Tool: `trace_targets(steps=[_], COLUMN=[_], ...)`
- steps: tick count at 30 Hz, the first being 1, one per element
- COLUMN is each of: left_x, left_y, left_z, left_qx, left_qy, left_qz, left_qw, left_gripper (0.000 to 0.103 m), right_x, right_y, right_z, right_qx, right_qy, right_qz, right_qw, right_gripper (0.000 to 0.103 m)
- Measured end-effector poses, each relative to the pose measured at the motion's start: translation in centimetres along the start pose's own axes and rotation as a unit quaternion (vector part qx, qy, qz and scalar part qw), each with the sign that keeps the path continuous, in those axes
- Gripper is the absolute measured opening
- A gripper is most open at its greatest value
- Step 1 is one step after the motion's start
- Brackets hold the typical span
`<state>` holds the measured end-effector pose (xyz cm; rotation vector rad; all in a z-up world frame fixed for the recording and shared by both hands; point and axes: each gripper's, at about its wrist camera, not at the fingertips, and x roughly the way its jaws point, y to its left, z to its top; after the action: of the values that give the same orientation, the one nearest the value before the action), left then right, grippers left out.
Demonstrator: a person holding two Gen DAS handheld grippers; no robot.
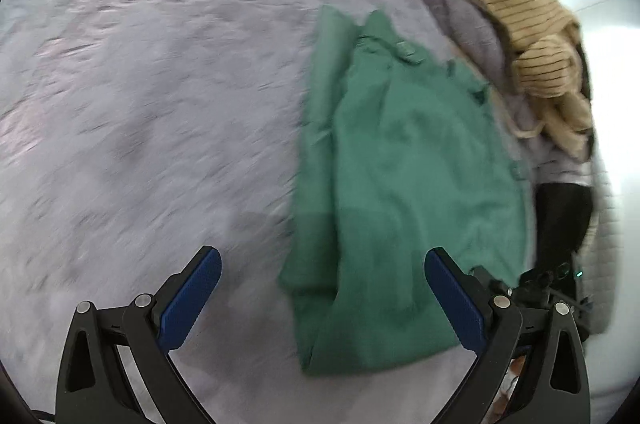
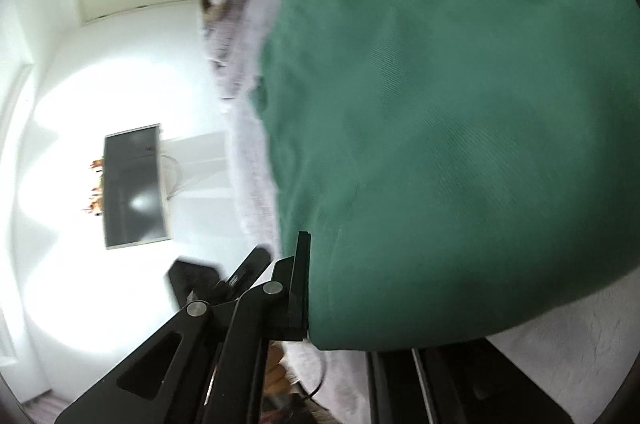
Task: Fold large clothes
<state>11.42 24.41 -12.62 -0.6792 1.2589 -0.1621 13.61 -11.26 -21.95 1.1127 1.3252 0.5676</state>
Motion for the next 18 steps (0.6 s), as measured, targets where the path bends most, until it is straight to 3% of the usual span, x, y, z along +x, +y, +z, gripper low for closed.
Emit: trace_targets(steps=[6, 8, 12, 13, 15, 16, 18], left_x=[3.8, 5.0, 7.6, 7.8, 8.1, 8.4, 8.4], left_y=[-2.0, -3.1, -5.4, -5.8, -6.0, -6.2, -6.1], left_z=[3.6, 4.1, 4.1, 3.9, 3.7, 3.8, 3.8], left_qx=[-0.006, -0.001, 0.019, 0.028, 0.041, 0.042, 0.040], left_qy=[0.040, 0.052, 0.068, 0.068, 0.070, 0.069, 0.068], left_qz=[-0.110, -0.127, -0.102, -0.088, -0.064, -0.061, -0.056], left_qw=[0.9931, 0.9906, 0.9923, 0.9934, 0.9947, 0.9949, 0.9954], left_gripper=[0.102, 0.102, 0.101, 0.091, 0.086, 0.086, 0.086], right_x=[-0.6, -0.2, 0.5, 0.3, -0.2, -0.7, -1.8], right_y=[2.1, 2.1, 1.1, 0.9, 0.9, 0.9, 1.6], right_z=[0.1, 0.1, -1.1, -1.6, -2.2, -2.6, -2.4], right_qx=[-0.026, -0.030, -0.031, -0.039, -0.055, -0.063, -0.078], right_qy=[0.007, 0.014, 0.046, 0.060, 0.094, 0.108, 0.114], right_qz=[0.010, -0.001, -0.045, -0.065, -0.096, -0.107, -0.118], right_qw=[1.000, 0.999, 0.997, 0.995, 0.989, 0.986, 0.983], right_gripper=[0.006, 0.006, 0.010, 0.011, 0.013, 0.019, 0.041])
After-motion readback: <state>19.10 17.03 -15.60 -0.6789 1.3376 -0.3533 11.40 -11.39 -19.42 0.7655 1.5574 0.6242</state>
